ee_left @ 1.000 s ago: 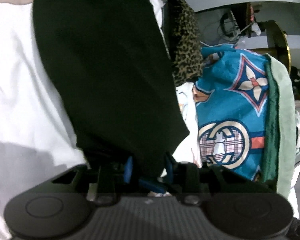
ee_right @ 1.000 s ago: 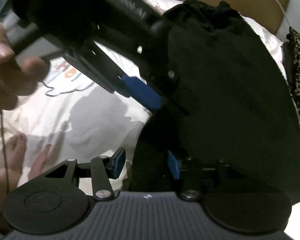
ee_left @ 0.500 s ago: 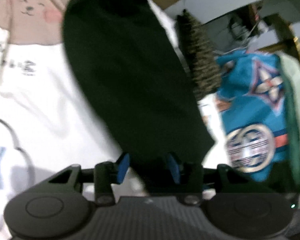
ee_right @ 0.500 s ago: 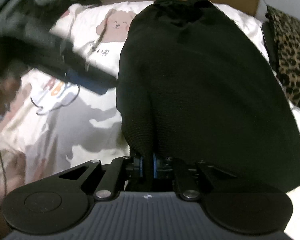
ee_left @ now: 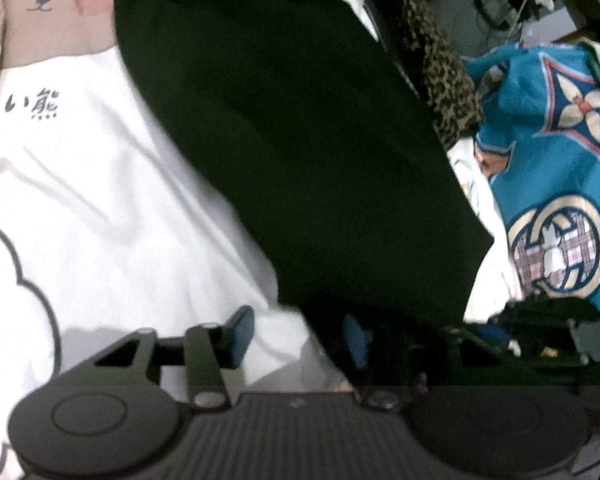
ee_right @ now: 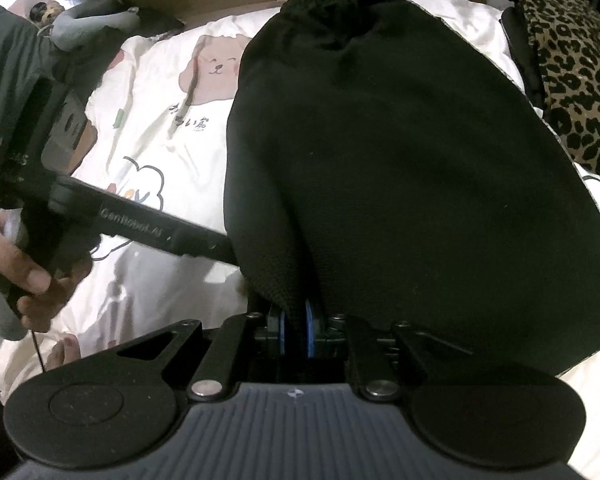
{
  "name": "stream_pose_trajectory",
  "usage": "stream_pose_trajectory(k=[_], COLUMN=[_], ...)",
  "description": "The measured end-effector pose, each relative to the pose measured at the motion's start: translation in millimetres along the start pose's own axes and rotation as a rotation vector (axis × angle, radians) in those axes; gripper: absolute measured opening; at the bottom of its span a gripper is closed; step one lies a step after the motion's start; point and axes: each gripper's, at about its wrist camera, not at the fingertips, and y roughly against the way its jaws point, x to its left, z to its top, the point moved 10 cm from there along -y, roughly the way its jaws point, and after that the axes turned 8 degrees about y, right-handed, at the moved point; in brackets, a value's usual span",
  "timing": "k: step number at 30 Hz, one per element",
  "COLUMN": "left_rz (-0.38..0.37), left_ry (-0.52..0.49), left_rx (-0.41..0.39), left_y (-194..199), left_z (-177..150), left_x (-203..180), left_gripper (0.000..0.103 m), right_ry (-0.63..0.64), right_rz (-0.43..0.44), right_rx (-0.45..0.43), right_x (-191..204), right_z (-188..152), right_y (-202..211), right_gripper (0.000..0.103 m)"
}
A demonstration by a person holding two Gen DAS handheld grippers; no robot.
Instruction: Fold clothes
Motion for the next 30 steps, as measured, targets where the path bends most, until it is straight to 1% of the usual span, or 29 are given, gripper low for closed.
stream_pose_trajectory(k=[2, 5, 7, 9, 11, 12, 13, 14, 18, 21, 22, 23, 24, 25, 26, 30], left_rz=[-0.016, -0.041, -0.059, -0.085, -0.108, -0.119, -0.13, -0.138, -0.155, -0.153, -0.146, -0.14, -0.133, -0.124, -0.116, -0.095], left_ry=[0.002, 0.01, 0.026, 0.016, 0.003, 0.004, 0.008, 0.016, 0.021, 0.007, -0.001, -0.009, -0.016, -0.021, -0.024, -0.01], left_rx=[-0.005, -0.032, -0.055, -0.082, -0.1, -0.109, -0.118, -0.124, -0.14, -0.145, -0.142, -0.139, -0.136, -0.135, -0.132, -0.119], left_y=[-3, -6, -6, -3, 3, 6, 9, 12, 24, 33, 34, 36, 38, 37, 37, 38], left_z=[-1, 1, 3, 5, 7, 7, 8, 8, 8, 6, 5, 4, 3, 1, 0, -4], left_x=[-3, -6, -6, -9, -10, -9, -7, -4, 5, 9, 10, 12, 13, 15, 17, 30], left_gripper=[0.061, 0.063, 0.062, 0.05, 0.029, 0.025, 0.016, 0.009, 0.007, 0.006, 0.006, 0.006, 0.006, 0.005, 0.005, 0.005], right_ry=[0.0, -0.02, -0.024, -0.024, -0.031, -0.034, -0.035, -0.035, -0.033, -0.013, -0.005, 0.007, 0.02, 0.037, 0.054, 0.105], right_rz=[0.008, 0.022, 0.022, 0.017, 0.016, 0.016, 0.016, 0.016, 0.021, 0.028, 0.03, 0.033, 0.035, 0.034, 0.034, 0.05], right_rx=[-0.007, -0.013, -0.017, -0.02, -0.017, -0.016, -0.016, -0.015, -0.008, 0.008, 0.018, 0.031, 0.044, 0.057, 0.069, 0.128], right_x=[1, 2, 2, 0, -1, -2, -2, -3, -2, 2, 5, 8, 11, 14, 18, 30], right_z=[2, 3, 4, 4, 3, 3, 2, 2, 2, -1, -3, -6, -9, -11, -14, -26], right_y=[1, 1, 1, 1, 1, 0, 0, -1, -2, -5, -7, -9, -12, -14, -16, -24], right_gripper=[0.009, 0.009, 0.009, 0.009, 0.009, 0.009, 0.009, 0.009, 0.01, 0.011, 0.015, 0.021, 0.026, 0.038, 0.041, 0.041])
